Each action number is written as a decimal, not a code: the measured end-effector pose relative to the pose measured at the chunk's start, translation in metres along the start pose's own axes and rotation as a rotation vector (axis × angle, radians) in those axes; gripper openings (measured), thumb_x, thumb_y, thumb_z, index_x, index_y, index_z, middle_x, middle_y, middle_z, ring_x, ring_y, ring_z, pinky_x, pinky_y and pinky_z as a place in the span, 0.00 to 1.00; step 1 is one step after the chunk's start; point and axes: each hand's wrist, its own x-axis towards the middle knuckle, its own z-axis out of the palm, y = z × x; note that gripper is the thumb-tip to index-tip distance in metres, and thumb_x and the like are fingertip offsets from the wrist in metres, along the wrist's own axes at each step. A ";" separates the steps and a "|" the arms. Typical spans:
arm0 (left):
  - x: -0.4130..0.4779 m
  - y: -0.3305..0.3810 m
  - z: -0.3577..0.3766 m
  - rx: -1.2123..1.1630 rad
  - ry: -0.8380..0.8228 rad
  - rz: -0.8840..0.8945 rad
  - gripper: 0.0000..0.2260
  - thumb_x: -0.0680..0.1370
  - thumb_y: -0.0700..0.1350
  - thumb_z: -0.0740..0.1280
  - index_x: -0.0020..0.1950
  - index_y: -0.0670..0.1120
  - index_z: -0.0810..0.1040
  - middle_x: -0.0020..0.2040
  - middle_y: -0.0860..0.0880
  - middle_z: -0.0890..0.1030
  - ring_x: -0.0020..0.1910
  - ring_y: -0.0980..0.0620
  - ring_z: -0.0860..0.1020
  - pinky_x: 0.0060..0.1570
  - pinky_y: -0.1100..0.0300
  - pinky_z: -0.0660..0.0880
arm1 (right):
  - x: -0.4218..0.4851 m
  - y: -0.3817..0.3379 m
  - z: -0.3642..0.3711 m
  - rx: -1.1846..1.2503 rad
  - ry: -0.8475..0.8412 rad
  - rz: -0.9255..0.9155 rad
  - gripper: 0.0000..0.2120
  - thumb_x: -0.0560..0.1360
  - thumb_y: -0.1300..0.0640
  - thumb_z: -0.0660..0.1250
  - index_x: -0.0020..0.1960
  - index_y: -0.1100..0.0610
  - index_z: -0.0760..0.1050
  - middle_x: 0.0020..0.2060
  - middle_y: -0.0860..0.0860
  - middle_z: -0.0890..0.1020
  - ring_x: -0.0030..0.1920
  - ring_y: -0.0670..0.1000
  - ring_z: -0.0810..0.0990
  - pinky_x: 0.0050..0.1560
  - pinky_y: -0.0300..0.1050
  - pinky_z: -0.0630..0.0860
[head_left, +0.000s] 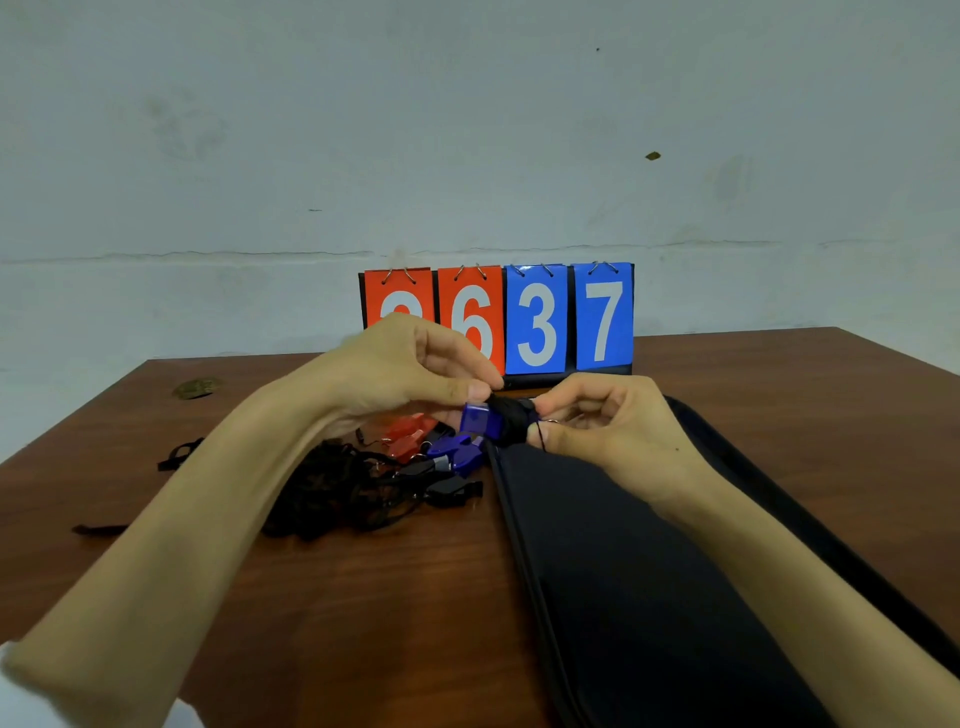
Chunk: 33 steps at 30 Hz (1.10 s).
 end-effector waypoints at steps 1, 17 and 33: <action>0.000 0.000 -0.001 0.006 0.006 0.000 0.03 0.70 0.38 0.71 0.42 0.45 0.83 0.34 0.49 0.83 0.31 0.56 0.80 0.32 0.68 0.76 | 0.000 -0.001 0.000 -0.006 -0.007 -0.005 0.09 0.64 0.61 0.74 0.39 0.48 0.78 0.34 0.41 0.83 0.40 0.43 0.81 0.43 0.36 0.79; 0.006 -0.005 0.058 0.548 0.554 0.263 0.05 0.75 0.41 0.68 0.48 0.49 0.81 0.38 0.58 0.77 0.37 0.61 0.75 0.42 0.74 0.70 | -0.002 0.017 0.011 -0.496 0.386 -0.074 0.10 0.69 0.57 0.73 0.50 0.53 0.80 0.39 0.45 0.78 0.38 0.40 0.76 0.41 0.26 0.71; 0.013 -0.026 0.072 0.396 0.534 0.203 0.10 0.71 0.36 0.70 0.47 0.47 0.73 0.37 0.52 0.79 0.37 0.57 0.78 0.41 0.66 0.76 | -0.010 0.021 0.021 -0.828 0.367 -0.177 0.09 0.68 0.58 0.74 0.47 0.55 0.80 0.41 0.50 0.82 0.43 0.45 0.76 0.42 0.41 0.75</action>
